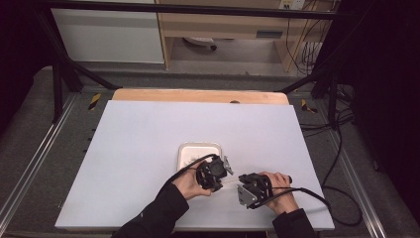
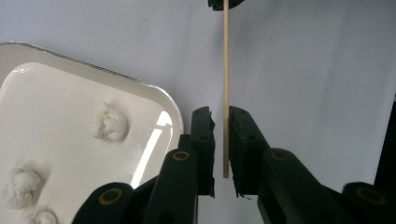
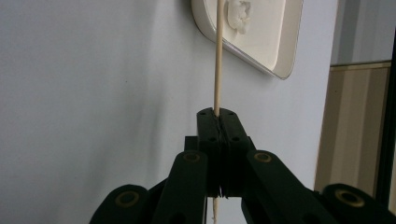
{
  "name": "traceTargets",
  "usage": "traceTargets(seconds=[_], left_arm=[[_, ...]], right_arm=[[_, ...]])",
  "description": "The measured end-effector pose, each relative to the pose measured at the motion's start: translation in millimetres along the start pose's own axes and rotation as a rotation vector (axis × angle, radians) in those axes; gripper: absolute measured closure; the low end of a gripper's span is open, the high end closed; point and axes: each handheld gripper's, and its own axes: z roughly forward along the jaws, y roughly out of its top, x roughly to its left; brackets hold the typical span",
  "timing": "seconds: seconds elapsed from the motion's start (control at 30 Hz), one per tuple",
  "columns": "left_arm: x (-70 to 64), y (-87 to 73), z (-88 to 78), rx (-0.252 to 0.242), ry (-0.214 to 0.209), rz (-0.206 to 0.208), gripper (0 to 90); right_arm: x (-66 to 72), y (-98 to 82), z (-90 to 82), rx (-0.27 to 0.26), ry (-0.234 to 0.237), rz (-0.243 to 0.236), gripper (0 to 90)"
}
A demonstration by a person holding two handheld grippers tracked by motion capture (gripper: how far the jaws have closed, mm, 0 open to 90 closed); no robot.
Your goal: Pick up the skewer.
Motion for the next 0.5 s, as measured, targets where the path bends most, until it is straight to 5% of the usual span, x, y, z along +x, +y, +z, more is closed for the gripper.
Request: traceTargets(seconds=[0.5], left_arm=[[-4.8,2.5,3.1,0.009,0.005,0.012,88.6]], right_arm=[[0.5,-0.4,-0.7,0.007,0.006,-0.004,89.3]])
